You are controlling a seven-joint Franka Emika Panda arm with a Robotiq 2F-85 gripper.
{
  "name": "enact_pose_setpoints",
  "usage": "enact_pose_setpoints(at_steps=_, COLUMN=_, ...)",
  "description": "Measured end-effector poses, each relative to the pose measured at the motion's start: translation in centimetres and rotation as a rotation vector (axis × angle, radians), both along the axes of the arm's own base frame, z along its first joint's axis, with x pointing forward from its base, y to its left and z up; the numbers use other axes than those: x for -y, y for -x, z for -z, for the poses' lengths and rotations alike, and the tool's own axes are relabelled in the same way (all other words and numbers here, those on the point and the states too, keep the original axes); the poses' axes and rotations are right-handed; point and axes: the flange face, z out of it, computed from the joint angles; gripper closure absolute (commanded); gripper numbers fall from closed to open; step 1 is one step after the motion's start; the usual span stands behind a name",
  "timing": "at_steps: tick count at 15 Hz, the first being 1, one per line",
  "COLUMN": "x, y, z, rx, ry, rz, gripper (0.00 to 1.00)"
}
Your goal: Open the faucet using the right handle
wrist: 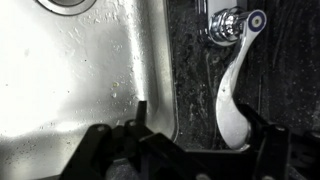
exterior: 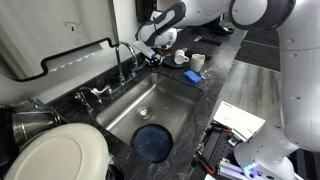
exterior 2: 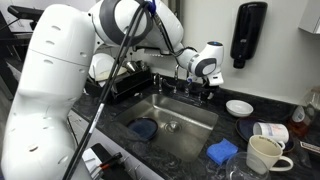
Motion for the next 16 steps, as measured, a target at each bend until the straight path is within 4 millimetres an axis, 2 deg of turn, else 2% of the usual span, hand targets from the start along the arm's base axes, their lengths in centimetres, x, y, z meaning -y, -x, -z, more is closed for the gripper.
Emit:
enact_pose_setpoints(at_steps=7, x=-0.4, y=-0.8, z=-1.3, rx=0.018, ry=0.03, rz=0.024, gripper=0.9)
enact_pose_setpoints(at_steps=9, x=-0.4, y=-0.9, z=-1.4, rx=0.017, ry=0.036, rz=0.027, gripper=1.0)
enact_pose_setpoints(at_steps=11, x=-0.2, y=-0.8, z=-1.4, rx=0.013, ry=0.043, rz=0.044, gripper=0.96)
enact_pose_setpoints(at_steps=16, x=-0.4, y=-0.8, z=-1.4, rx=0.004, ry=0.057, rz=0.068, gripper=0.96)
